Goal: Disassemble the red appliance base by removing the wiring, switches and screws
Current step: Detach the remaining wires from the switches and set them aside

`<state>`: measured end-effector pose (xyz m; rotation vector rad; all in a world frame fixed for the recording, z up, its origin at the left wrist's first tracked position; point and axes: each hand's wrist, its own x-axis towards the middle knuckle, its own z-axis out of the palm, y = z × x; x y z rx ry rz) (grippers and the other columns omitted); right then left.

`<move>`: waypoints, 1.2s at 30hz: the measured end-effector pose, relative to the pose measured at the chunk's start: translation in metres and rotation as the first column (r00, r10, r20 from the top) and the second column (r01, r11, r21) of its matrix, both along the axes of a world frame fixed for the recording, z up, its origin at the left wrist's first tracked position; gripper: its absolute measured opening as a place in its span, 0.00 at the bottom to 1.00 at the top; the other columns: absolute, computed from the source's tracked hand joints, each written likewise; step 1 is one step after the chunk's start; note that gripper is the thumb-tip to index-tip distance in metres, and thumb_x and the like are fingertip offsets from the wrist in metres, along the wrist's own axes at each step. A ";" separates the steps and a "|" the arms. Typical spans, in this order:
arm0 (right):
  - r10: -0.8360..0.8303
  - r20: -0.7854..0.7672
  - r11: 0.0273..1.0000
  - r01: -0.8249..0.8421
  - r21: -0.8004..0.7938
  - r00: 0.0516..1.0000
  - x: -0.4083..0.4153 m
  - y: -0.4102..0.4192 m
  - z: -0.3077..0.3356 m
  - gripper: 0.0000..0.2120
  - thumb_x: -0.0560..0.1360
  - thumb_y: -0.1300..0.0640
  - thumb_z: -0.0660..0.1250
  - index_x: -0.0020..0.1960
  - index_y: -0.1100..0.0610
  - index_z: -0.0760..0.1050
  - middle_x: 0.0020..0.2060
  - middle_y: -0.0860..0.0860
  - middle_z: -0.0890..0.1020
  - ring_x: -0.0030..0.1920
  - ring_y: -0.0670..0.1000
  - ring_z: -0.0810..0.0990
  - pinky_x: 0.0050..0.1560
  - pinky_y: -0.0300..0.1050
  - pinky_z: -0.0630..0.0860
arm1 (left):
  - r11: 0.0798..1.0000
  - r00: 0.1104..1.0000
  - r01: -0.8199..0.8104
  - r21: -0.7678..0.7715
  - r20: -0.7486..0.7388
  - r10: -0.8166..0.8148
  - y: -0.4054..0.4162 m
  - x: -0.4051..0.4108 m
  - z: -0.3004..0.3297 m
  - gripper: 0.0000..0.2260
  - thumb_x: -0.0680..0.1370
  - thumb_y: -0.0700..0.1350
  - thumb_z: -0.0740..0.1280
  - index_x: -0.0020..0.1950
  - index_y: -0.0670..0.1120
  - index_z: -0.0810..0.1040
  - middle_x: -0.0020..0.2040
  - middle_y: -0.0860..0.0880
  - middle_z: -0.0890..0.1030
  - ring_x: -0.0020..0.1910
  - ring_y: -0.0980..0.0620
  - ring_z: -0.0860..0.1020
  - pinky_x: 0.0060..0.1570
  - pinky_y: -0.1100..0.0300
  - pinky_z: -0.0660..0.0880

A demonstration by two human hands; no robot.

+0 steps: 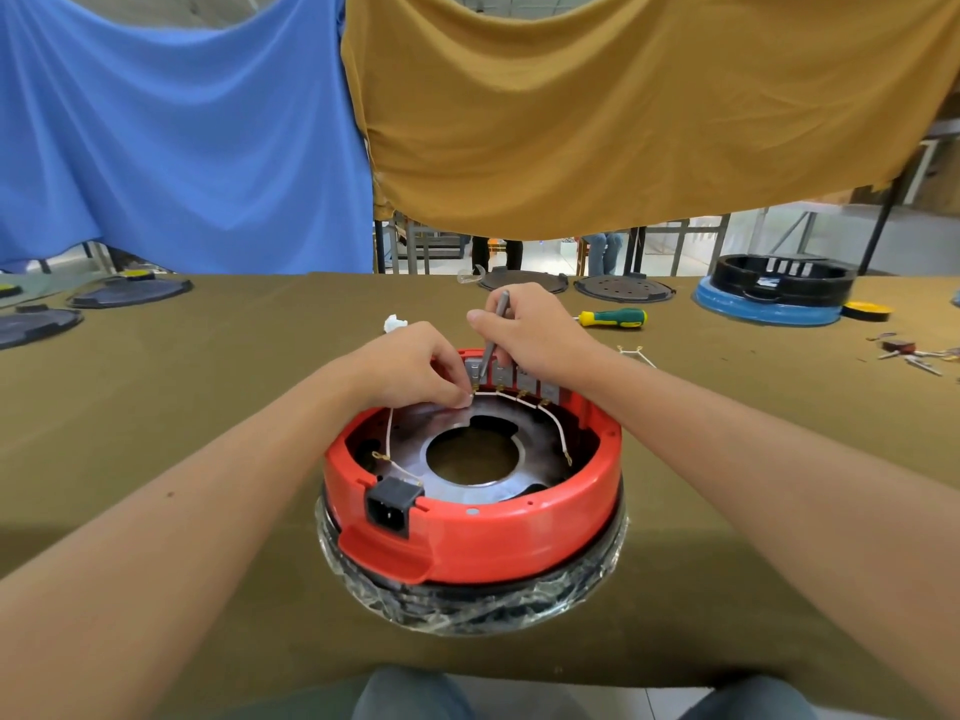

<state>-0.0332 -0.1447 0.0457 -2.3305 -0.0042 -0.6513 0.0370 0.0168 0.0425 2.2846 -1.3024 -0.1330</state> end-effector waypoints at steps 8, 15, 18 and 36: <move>0.007 0.042 1.000 -0.007 -0.007 0.999 -0.001 -0.001 -0.002 0.14 0.80 0.55 0.65 0.37 0.58 0.72 0.24 0.49 0.78 0.24 0.42 0.74 0.29 0.29 0.68 | 1.000 1.000 0.000 0.002 0.001 0.000 0.001 -0.001 0.001 0.07 0.72 0.42 0.74 0.37 0.53 0.85 0.40 0.56 0.84 0.41 0.59 0.81 0.45 0.65 0.74; 0.036 0.042 0.997 -0.033 -0.070 0.998 -0.001 0.000 -0.001 0.15 0.80 0.53 0.66 0.37 0.59 0.73 0.23 0.48 0.78 0.24 0.40 0.74 0.30 0.30 0.68 | 1.000 1.000 -0.018 0.011 0.011 0.017 0.001 0.000 0.001 0.04 0.72 0.43 0.75 0.39 0.52 0.86 0.41 0.56 0.83 0.41 0.60 0.80 0.43 0.68 0.72; 0.036 0.011 0.999 -0.036 0.000 0.999 0.001 -0.004 -0.001 0.13 0.80 0.54 0.66 0.38 0.57 0.73 0.26 0.52 0.81 0.27 0.44 0.78 0.34 0.38 0.73 | 1.000 1.000 -0.006 0.015 0.020 0.006 0.000 -0.001 0.001 0.04 0.72 0.42 0.75 0.40 0.50 0.86 0.40 0.55 0.84 0.42 0.59 0.80 0.43 0.68 0.72; 0.040 -0.010 0.998 -0.039 0.044 0.999 0.002 -0.005 -0.001 0.13 0.81 0.54 0.65 0.39 0.59 0.74 0.24 0.49 0.80 0.25 0.43 0.77 0.32 0.32 0.72 | 1.000 1.000 -0.008 0.014 0.025 0.007 0.001 -0.003 0.002 0.02 0.72 0.42 0.75 0.41 0.48 0.87 0.42 0.53 0.84 0.43 0.57 0.80 0.45 0.67 0.74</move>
